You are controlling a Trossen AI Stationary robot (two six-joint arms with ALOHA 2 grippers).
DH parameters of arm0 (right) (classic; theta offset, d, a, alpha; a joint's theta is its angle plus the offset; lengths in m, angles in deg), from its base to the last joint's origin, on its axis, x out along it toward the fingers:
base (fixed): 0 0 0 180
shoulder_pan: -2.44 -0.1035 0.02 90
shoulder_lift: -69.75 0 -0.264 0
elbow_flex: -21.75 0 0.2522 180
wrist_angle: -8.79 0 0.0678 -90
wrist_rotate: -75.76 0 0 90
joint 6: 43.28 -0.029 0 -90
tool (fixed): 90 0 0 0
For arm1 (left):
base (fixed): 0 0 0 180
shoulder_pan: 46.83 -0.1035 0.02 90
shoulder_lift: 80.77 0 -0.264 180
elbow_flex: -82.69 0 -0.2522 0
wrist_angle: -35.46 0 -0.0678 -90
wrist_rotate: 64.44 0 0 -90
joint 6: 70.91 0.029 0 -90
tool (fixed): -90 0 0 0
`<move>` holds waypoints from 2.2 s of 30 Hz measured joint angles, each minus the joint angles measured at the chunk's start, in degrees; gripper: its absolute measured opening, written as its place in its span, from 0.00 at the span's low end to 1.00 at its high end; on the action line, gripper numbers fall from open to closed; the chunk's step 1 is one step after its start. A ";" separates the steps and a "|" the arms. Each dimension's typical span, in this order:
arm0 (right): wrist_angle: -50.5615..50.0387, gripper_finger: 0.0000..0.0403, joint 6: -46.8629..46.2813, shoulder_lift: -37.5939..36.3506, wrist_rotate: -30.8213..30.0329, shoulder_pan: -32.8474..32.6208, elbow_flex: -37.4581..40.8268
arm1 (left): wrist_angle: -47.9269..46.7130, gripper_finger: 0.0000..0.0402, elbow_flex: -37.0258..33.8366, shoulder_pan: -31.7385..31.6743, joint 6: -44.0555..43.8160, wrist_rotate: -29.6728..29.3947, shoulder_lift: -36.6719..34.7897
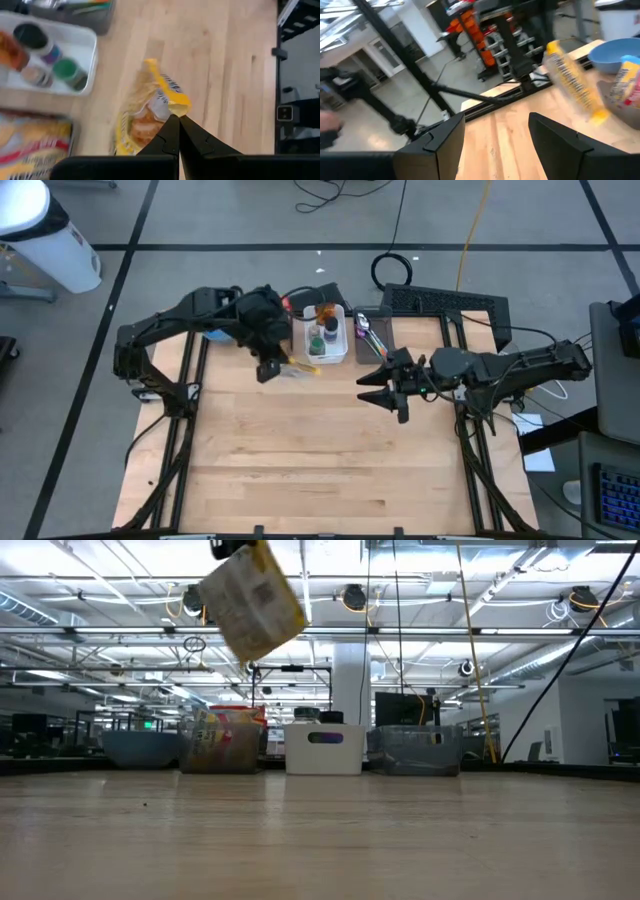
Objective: Pick & Place Food Item
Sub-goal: Put the yellow noodle pack into the left black bin
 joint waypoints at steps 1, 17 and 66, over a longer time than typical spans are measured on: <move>0.01 0.53 0.41 -0.01 1.01 0.08 0.00 | -1.22 0.00 0.13 -0.63 0.10 0.00 -0.05; -5.47 0.53 2.94 -0.04 6.95 0.40 0.00 | -15.71 0.00 0.12 -8.70 1.54 -1.48 -0.02; -7.50 0.53 -0.55 -0.04 5.04 9.45 0.00 | -15.74 0.00 0.10 -27.78 31.14 -7.28 11.10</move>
